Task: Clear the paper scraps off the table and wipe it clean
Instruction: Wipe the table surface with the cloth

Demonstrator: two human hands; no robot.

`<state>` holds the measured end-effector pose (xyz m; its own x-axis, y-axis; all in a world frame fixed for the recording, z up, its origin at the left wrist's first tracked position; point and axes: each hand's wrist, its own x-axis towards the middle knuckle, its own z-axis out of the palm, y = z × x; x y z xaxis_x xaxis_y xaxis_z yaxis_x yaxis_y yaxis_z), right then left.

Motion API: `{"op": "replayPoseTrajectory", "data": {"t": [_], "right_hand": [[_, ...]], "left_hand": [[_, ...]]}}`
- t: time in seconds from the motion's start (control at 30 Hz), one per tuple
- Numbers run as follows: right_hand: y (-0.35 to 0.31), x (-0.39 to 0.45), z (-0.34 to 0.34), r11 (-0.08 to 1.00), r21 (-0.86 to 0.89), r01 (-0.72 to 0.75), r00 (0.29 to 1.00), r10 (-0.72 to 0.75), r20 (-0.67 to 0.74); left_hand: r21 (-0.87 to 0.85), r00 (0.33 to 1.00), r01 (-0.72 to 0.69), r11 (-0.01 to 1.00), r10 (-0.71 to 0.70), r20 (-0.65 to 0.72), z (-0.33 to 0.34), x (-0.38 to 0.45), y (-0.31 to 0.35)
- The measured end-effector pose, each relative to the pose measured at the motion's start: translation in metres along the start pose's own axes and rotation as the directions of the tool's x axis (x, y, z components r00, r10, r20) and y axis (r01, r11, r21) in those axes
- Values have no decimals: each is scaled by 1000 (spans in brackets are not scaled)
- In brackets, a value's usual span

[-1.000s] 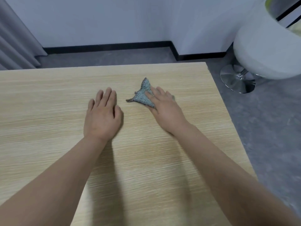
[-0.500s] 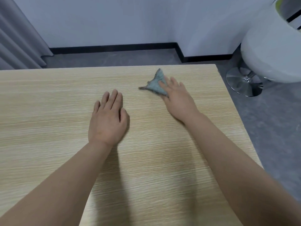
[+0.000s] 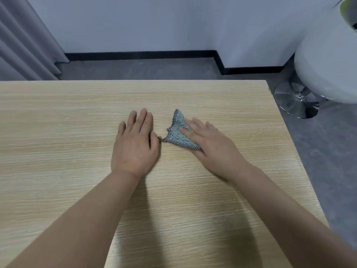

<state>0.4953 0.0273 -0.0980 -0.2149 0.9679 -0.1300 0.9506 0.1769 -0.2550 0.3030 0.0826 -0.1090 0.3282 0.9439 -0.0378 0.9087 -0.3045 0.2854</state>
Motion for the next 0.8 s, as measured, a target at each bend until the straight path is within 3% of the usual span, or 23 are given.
{"op": "replayPoseTrajectory", "data": {"t": [0.2,0.37,0.43,0.53,0.67,0.8], "right_hand": [[36,61,-13,974,-6,-228,972,227,-58],[79,108,-22,855,33,-518,845,517,-135],[77,113,-22,819,51,-571,806,571,-153],[43,105,-19,879,78,-471,860,477,-182],[-11,74,-7,990,7,-142,980,141,-137],[-3,57,-4,1000,-14,-22,998,21,-62]], "left_hand": [[18,1000,-7,1000,6,13,-1,-1,0],[15,1000,-6,1000,6,13,-1,-1,0],[16,1000,-5,1000,5,14,-1,-1,0],[13,1000,-5,1000,4,17,-2,-2,0],[6,1000,-2,1000,2,9,-1,-1,1],[11,1000,-6,1000,6,-3,-2,0,1]]}}
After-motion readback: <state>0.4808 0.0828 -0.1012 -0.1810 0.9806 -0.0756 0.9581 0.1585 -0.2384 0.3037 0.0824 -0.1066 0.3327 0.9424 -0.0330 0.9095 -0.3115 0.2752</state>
